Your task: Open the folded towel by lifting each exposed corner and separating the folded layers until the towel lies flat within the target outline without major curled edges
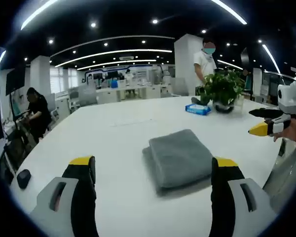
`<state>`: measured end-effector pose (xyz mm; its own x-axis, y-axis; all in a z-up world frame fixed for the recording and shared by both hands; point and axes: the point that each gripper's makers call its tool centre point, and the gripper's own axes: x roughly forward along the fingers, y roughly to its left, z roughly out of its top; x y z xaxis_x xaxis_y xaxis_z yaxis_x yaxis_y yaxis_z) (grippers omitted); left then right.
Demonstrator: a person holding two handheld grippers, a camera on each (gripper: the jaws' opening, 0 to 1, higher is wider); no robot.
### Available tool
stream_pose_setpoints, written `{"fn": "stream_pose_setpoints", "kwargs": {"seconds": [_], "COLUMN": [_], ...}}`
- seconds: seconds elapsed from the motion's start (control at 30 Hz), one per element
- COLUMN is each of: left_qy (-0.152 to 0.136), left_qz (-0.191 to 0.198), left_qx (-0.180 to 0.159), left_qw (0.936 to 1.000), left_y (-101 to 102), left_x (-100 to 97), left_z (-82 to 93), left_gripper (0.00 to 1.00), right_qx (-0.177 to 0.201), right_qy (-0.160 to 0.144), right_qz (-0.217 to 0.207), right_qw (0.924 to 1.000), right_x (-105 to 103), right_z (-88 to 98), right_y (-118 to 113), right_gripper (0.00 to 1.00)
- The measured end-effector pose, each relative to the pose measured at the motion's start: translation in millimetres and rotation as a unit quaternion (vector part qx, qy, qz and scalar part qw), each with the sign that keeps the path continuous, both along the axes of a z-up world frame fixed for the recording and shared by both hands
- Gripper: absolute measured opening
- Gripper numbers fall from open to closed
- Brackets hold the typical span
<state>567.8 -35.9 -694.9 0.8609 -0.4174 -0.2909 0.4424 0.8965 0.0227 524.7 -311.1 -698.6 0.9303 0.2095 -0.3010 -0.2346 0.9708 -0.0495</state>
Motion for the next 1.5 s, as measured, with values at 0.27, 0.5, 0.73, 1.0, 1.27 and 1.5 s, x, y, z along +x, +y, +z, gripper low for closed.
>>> {"fn": "stream_pose_setpoints", "kwargs": {"seconds": [0.27, 0.5, 0.73, 1.0, 1.27, 1.5], "left_qy": [0.003, 0.005, 0.005, 0.005, 0.002, -0.001], "left_qz": [0.005, 0.007, 0.005, 0.007, 0.010, 0.014], "left_qx": [-0.006, -0.009, -0.006, -0.006, -0.010, -0.012], "left_qw": [1.0000, 0.9999, 1.0000, 0.9999, 0.9999, 0.9998], "left_y": [1.9, 2.6, 1.7, 2.4, 4.2, 6.0], "left_x": [0.3, 0.3, 0.1, -0.1, 0.7, 1.2], "left_z": [0.1, 0.2, -0.3, 0.2, 2.0, 4.0], "left_gripper": [0.97, 0.96, 0.95, 0.94, 0.94, 0.94], "right_qx": [-0.003, -0.004, -0.006, -0.010, -0.011, -0.011], "right_qy": [0.001, 0.001, 0.003, 0.003, 0.003, 0.002], "right_qz": [0.002, 0.002, 0.003, 0.002, 0.002, 0.002], "right_qw": [1.0000, 1.0000, 1.0000, 0.9999, 0.9999, 0.9999], "right_x": [-0.3, -0.3, -0.2, -0.3, -0.6, -0.5], "right_z": [-0.5, -0.9, -1.9, -2.0, -2.0, -1.3], "right_y": [0.5, 0.4, 0.1, -1.0, -0.7, -1.0], "right_gripper": [1.00, 0.99, 0.98, 0.97, 0.97, 0.97]}}
